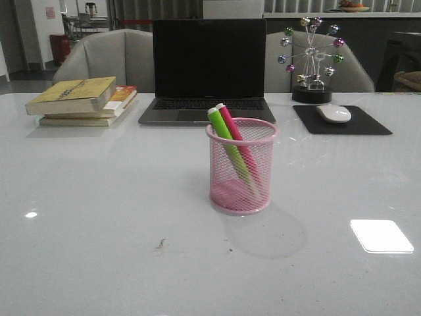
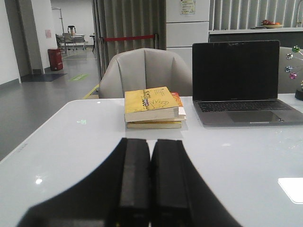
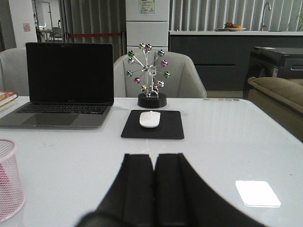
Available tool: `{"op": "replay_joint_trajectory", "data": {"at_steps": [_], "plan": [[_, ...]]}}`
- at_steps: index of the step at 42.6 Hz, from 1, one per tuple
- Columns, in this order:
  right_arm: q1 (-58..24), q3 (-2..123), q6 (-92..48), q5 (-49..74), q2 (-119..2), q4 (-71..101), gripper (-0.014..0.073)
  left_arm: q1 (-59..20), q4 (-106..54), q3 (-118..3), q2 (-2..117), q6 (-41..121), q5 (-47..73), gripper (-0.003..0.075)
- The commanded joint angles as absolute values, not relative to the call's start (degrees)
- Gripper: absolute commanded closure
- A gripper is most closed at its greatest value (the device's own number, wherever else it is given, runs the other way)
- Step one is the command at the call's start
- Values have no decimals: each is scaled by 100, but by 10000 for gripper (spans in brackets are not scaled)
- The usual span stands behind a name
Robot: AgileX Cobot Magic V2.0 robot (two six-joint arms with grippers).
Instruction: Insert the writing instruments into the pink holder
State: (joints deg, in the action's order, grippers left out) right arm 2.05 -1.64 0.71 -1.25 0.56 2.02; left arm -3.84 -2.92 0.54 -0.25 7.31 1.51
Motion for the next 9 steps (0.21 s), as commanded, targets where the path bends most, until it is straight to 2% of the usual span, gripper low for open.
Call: {"op": "replay_joint_trajectory", "data": {"at_steps": [1,9], "plan": [[237,-93,0,-692,173,207,536,-364,-338,42,-127,696,-311,622],[236,-93,0,-692,178,207,536,-364,-338,42,-127,696,-311,622]]}}
